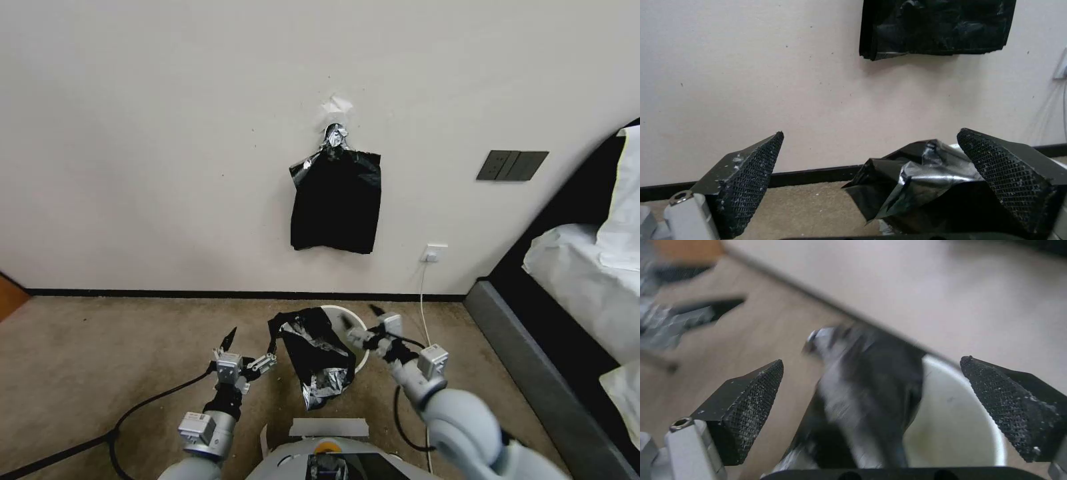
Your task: Place a trash bag onto the trash bin.
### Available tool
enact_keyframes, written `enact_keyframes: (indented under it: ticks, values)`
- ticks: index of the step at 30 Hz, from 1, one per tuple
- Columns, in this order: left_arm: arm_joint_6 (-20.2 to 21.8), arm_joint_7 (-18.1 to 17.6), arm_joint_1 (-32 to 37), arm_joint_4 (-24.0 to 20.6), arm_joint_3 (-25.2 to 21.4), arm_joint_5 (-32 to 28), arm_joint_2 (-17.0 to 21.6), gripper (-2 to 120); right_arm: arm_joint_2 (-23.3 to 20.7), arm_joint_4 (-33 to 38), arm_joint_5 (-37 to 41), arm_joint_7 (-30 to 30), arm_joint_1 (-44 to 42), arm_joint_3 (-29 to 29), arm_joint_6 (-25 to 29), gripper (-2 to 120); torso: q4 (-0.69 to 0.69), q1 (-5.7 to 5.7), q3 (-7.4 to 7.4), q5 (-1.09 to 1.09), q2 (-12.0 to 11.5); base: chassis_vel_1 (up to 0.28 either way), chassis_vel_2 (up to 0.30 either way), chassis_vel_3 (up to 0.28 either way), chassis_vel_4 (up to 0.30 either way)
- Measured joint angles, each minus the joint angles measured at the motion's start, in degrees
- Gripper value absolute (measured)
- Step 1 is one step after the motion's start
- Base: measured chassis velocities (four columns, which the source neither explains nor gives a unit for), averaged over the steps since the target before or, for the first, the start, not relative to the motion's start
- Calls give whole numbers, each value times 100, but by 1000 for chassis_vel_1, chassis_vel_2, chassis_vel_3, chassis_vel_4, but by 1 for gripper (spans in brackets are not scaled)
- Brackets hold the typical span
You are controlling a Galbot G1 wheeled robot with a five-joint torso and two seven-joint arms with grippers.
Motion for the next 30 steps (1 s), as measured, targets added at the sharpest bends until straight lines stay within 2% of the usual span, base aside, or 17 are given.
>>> enact_keyframes:
  ticks: [3, 10, 18, 24, 26, 29, 30]
  values:
    - [-3, 27, 128, -13, -57, 77, -58, 100, -71, -128, 49, -6, 530, -490, -454, 100, 0, 0, 0, -1, 0, 0, 0, 0, 0]
    - [38, 29, 144, 23, 34, 205, -148, 100, 16, -631, -737, -49, 1084, -1244, -467, 100, -1, 0, 0, -1, 0, 0, 0, 0, 0]
    - [139, 30, 97, 64, 127, 308, -205, 100, 179, -1027, -1179, -33, 1741, -2096, -482, 99, -1, 0, 0, -2, 0, 0, 0, 0, 0]
    - [156, 30, 97, 64, 111, 310, -213, 100, 294, -1221, -1482, 9, 2037, -2465, -482, 84, -1, 0, 0, -1, 0, 0, 0, 0, 0]
    - [189, 29, 94, 62, 112, 324, -225, 100, 285, -1311, -1726, 9, 2171, -2626, -480, 72, -1, 0, 0, -1, 0, 0, 0, 0, 0]
    - [213, 27, 94, 60, 113, 341, -227, 100, 271, -1326, -1786, 9, 2207, -2661, -479, 67, -1, 0, 0, -1, 0, 0, 0, 0, 0]
    - [289, 3, 105, 57, 125, 429, -230, 100, 203, -1327, -1961, 2, 2248, -2727, -474, 56, -1, 0, 0, -2, 0, 0, 0, 0, 0]
